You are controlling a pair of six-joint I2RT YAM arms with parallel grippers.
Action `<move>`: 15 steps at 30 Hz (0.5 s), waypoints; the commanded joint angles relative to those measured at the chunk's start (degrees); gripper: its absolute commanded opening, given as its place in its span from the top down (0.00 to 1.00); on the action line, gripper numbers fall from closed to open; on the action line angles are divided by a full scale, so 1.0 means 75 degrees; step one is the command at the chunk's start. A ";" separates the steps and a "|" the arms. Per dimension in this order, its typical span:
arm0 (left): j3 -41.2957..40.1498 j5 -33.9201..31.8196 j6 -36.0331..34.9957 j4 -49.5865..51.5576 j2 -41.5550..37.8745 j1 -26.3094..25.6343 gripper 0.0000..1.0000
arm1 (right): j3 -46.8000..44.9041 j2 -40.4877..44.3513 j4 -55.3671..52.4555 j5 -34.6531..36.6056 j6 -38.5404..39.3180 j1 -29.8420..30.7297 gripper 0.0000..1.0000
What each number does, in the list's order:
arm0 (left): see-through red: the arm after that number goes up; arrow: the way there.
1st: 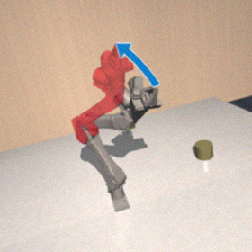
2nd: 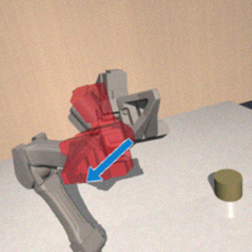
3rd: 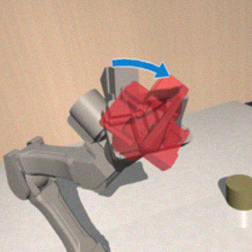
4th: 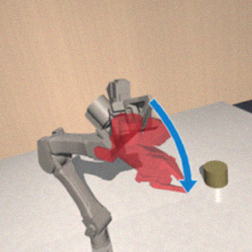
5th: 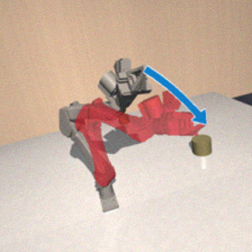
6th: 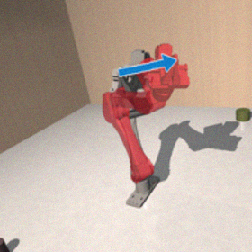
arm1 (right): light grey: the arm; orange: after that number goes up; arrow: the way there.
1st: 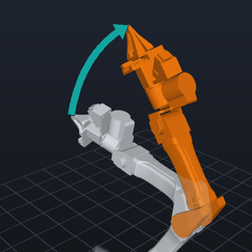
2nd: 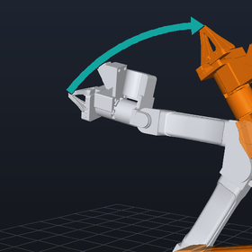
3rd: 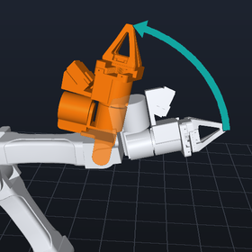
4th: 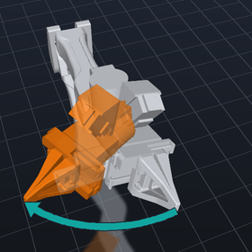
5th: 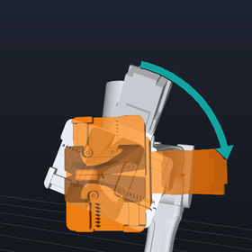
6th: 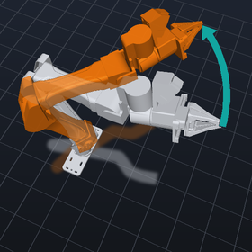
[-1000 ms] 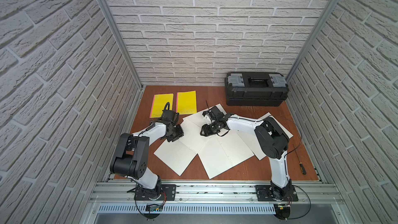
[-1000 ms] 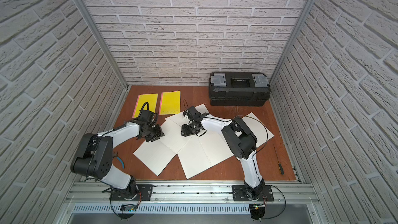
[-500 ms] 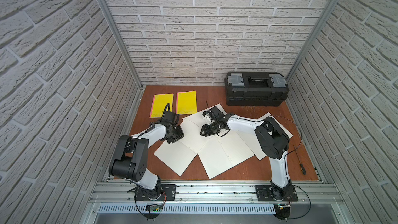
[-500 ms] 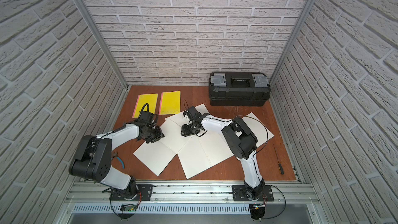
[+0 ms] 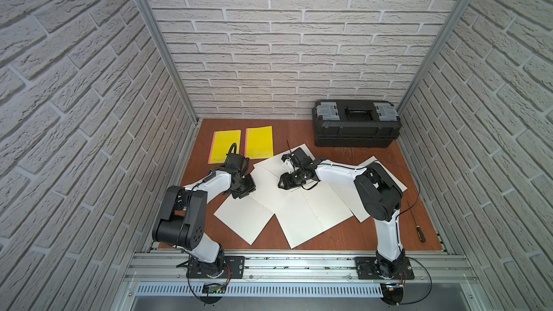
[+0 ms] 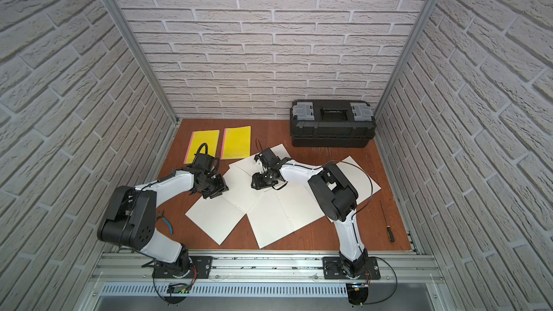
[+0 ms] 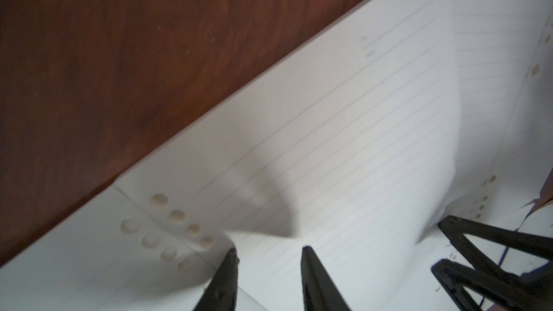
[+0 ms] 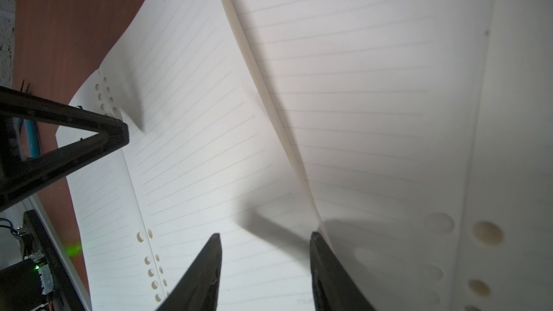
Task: Close the notebook
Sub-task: Adjust the notebook at the center of the board.
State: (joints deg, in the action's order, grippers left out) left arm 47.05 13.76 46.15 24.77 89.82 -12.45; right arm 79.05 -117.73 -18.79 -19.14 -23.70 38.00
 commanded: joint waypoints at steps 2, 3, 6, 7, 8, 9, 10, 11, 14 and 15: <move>0.0211 -0.0305 -0.0136 0.0151 0.0736 0.0134 0.64 | -0.0285 -0.0096 -0.0126 0.0035 -0.0140 0.0067 0.52; 0.0318 -0.0297 -0.0179 0.0160 0.0822 0.0172 0.64 | -0.0302 -0.0115 -0.0113 0.0021 -0.0154 0.0066 0.52; 0.0647 -0.0253 -0.0321 0.0183 0.1078 0.0269 0.64 | -0.0366 -0.0134 -0.0045 -0.0010 -0.0201 0.0069 0.52; 0.0746 -0.0224 -0.0378 0.0189 0.1180 0.0316 0.64 | -0.0385 -0.0154 -0.0028 -0.0024 -0.0214 0.0066 0.52; 0.0855 -0.0206 -0.0430 0.0199 0.1275 0.0362 0.64 | -0.0411 -0.0158 -0.0005 -0.0035 -0.0232 0.0070 0.52; 0.0933 -0.0196 -0.0473 0.0206 0.1349 0.0409 0.64 | -0.0442 -0.0166 0.0028 -0.0068 -0.0242 0.0078 0.52; 0.1027 -0.0177 -0.0518 0.0212 0.1439 0.0460 0.64 | -0.0471 -0.0175 0.0081 -0.0095 -0.0284 0.0078 0.52; 0.1119 -0.0150 -0.0560 0.0212 0.1516 0.0520 0.64 | -0.0505 -0.0181 0.0141 -0.0140 -0.0324 0.0078 0.52; 0.1327 -0.0112 -0.0667 0.0234 0.1704 0.0682 0.64 | -0.0525 -0.0214 0.0250 -0.0243 -0.0417 0.0103 0.52; 0.1388 -0.0112 -0.0701 0.0253 0.1749 0.0730 0.64 | -0.0520 -0.0232 0.0268 -0.0256 -0.0420 0.0114 0.52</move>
State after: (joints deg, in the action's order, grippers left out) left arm 57.76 15.33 42.85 25.71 99.39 -8.29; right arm 77.43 -117.64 -14.66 -20.10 -25.41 37.98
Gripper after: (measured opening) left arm 0.358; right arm 0.485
